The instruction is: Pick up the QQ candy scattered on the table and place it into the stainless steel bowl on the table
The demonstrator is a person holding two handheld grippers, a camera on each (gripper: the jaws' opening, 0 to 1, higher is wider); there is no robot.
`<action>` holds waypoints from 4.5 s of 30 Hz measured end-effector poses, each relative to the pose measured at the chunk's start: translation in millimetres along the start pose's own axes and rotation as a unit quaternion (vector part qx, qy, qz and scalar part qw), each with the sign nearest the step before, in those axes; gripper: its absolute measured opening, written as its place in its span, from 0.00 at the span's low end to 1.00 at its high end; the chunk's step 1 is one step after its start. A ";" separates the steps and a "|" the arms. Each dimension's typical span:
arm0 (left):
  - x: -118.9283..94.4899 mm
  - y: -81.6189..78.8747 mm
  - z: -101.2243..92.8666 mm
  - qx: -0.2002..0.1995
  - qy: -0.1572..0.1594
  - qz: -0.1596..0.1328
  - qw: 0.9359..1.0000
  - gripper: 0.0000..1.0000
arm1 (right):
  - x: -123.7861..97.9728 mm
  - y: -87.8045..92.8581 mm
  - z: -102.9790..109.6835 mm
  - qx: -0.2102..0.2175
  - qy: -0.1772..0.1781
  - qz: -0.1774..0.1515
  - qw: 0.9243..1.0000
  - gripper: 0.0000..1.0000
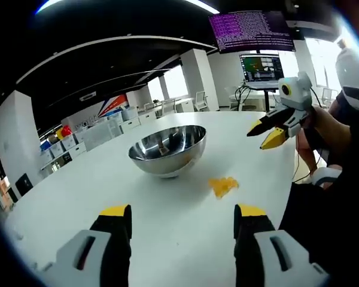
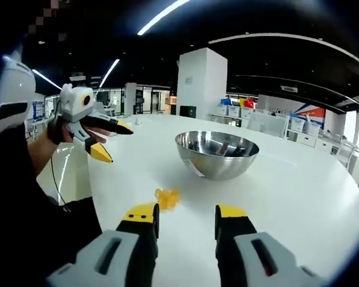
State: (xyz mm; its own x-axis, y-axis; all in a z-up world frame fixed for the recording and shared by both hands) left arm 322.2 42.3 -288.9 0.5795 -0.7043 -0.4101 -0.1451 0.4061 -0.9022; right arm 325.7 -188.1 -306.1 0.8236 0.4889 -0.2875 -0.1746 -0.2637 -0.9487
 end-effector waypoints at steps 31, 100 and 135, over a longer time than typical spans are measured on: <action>-0.3 7.1 -2.4 -0.003 0.000 0.008 1.000 0.68 | 31.2 15.6 44.9 0.136 0.006 0.030 0.990 0.22; 0.4 11.8 -3.6 -0.008 0.015 0.000 1.000 0.67 | 49.2 12.5 44.4 0.168 0.033 0.010 0.985 0.04; 4.8 12.4 4.3 -0.011 0.018 -0.001 1.000 0.67 | 142.3 -85.8 -26.1 0.006 0.089 -0.061 0.994 0.05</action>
State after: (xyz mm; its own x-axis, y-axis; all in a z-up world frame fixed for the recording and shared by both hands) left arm 326.7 46.5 -301.5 0.5500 -0.7262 -0.4124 -0.1624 0.3914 -0.9058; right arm 472.0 -117.5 -262.2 0.9212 0.3616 -0.1438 -0.0735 -0.2012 -0.9768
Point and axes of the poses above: the point that each gripper's makers call its tool centre point, and the gripper's own axes: x roughly forward along the fingers, z roughly to its left, y roughly out of its underside, the point moved 3 cm from there along -x, roughly backward along the fingers, and after that the axes turned 13 degrees about y, right-handed, at the moved point
